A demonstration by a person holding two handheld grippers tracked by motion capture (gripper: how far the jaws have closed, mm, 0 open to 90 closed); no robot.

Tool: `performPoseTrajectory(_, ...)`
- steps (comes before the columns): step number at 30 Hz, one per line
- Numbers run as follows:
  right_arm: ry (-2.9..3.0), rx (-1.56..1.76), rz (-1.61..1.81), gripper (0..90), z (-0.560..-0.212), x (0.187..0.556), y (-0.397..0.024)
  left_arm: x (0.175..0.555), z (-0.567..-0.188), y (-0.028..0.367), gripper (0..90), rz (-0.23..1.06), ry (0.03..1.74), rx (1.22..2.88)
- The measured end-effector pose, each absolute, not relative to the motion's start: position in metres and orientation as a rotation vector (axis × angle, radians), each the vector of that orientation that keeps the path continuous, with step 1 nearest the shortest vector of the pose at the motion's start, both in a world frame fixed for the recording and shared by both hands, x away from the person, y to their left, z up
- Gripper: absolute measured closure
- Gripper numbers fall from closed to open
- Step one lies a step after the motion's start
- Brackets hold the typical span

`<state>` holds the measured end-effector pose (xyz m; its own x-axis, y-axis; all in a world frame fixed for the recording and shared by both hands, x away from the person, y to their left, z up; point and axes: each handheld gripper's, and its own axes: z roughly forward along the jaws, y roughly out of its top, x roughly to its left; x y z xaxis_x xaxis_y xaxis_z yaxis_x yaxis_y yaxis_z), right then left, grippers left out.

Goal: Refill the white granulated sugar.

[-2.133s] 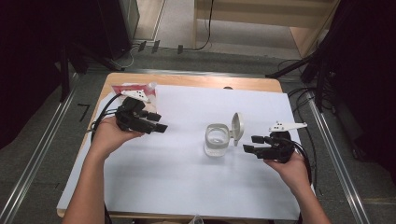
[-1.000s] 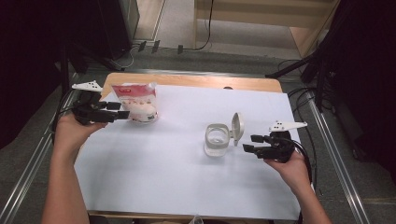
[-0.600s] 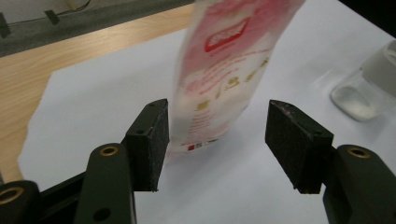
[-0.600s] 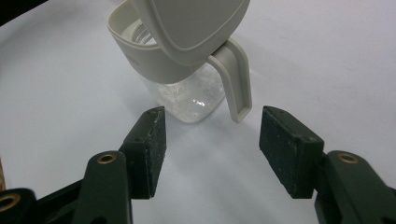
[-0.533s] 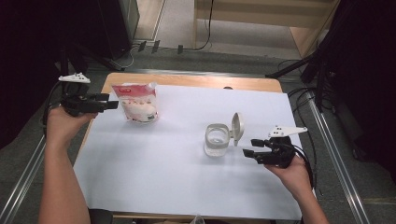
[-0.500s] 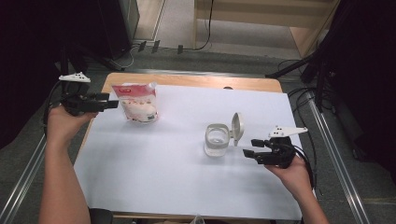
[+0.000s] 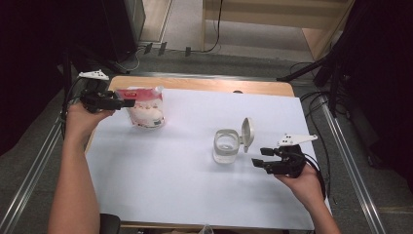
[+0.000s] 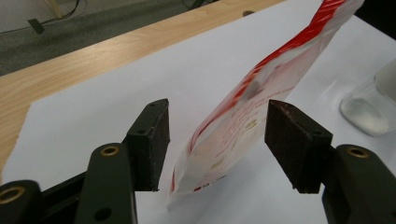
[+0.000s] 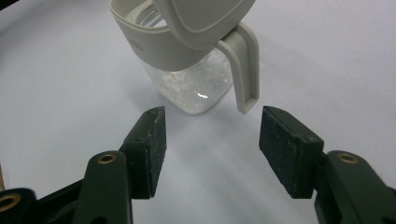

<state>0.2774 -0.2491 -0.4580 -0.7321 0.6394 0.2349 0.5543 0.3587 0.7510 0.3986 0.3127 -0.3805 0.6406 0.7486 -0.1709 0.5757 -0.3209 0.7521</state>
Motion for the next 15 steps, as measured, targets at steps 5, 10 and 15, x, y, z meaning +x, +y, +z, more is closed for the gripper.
performPoseTrajectory(5,2.507,1.074,1.322,41.9,-0.457,0.275,-0.248,0.402,-0.388,0.306,51.5,0.254,1.009,2.054)
performPoseTrajectory(10,2.510,1.070,1.319,41.9,-0.457,0.274,-0.247,0.398,-0.385,0.302,59.6,0.234,0.997,2.061)
performPoseTrajectory(15,2.515,1.061,1.321,41.9,-0.458,0.275,-0.244,0.395,-0.383,0.300,68.7,0.171,1.003,2.071)
